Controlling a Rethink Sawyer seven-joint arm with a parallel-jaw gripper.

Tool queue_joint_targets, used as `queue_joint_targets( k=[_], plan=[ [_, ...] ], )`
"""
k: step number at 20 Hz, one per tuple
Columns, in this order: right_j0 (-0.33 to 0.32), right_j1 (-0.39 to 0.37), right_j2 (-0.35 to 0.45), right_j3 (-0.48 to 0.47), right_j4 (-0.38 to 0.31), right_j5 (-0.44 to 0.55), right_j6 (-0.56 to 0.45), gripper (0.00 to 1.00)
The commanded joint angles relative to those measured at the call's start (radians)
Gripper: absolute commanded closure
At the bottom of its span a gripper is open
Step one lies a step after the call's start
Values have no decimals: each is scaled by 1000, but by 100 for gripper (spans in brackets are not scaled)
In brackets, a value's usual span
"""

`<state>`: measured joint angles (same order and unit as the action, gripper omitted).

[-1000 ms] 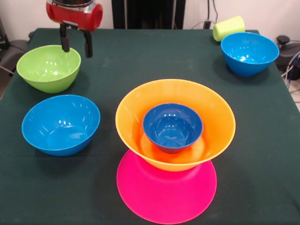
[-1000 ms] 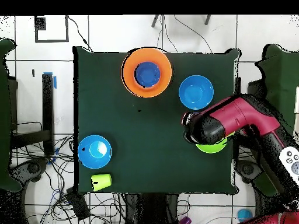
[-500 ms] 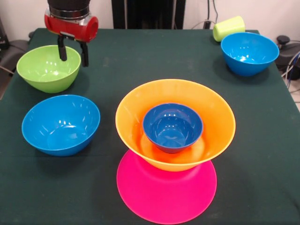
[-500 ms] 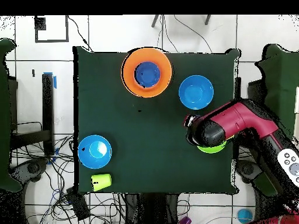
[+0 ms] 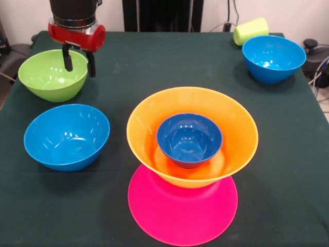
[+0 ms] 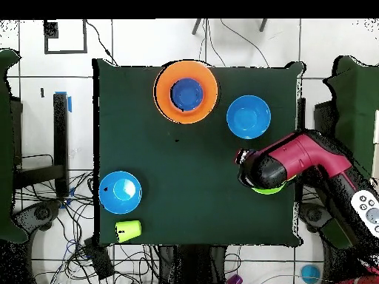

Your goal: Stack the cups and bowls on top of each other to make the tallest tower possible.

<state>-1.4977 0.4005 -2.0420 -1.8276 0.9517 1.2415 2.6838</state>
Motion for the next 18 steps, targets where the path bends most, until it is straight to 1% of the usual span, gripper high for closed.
queue_joint_targets(
  k=[1,6,10,13,18],
  plan=[
    [1,26,-171,-28,-44,-35,110,0],
    [-26,34,-200,-23,-55,-70,61,0],
    [-57,19,-215,-33,-30,-51,28,0],
    [-68,18,-232,-38,-40,-58,34,0],
    [-73,43,-258,-11,-65,-104,37,0]
  ],
)
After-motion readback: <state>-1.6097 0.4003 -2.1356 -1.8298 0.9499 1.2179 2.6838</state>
